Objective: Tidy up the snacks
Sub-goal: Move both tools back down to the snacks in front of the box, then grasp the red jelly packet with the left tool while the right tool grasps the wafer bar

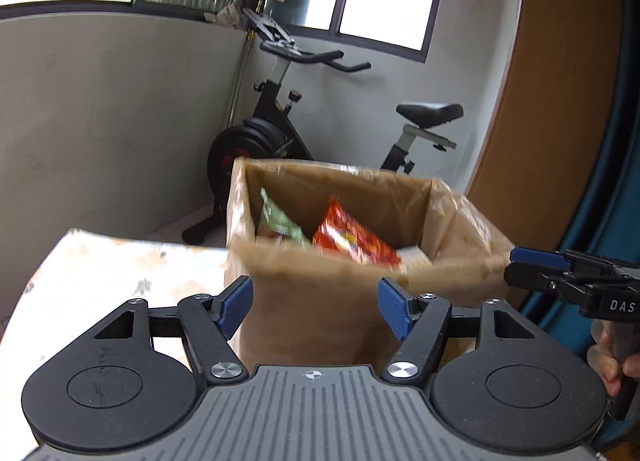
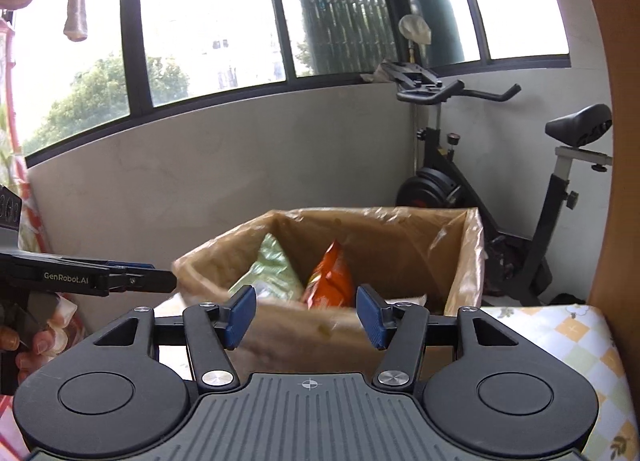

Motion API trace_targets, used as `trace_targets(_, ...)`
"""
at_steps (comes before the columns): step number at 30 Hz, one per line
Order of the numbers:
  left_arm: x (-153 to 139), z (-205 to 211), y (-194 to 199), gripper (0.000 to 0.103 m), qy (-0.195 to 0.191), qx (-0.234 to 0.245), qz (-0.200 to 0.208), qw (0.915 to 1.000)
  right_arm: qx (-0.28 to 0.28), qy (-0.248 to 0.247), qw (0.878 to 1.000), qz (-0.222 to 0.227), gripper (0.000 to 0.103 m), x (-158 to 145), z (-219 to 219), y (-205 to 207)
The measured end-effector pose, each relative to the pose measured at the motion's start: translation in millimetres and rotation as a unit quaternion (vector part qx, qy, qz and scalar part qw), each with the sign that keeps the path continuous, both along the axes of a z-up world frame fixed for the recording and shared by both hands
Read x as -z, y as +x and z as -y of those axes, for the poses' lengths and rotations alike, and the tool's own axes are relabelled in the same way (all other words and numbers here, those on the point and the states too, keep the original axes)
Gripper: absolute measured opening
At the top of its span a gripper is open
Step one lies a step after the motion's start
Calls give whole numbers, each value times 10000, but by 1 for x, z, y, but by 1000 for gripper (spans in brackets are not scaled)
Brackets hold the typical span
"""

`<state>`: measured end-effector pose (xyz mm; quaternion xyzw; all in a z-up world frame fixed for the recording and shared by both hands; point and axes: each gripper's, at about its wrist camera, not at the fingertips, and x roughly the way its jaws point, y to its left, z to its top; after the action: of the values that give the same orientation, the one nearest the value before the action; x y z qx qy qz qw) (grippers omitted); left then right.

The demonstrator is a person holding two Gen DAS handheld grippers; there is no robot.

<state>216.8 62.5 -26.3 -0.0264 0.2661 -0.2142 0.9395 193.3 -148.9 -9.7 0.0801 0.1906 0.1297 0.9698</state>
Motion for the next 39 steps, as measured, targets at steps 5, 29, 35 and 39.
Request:
trace_targets(5, 41, -10, -32, 70, 48, -57, -474, 9988, -241, 23, 9988, -416, 52, 36, -18, -18)
trace_targets(29, 158, 4, -60, 63, 398, 66, -2400, 9699, -1119, -879, 9624, -2315, 42, 157, -93, -25)
trace_targets(35, 167, 15, -60, 63, 671, 130, -2471, 9666, -683, -632, 9674, -2355, 40, 157, -75, -31)
trace_targets(39, 169, 23, -62, 63, 934, 170, -2424, 9655, -615, -553, 9682, -2362, 40, 158, -64, -31)
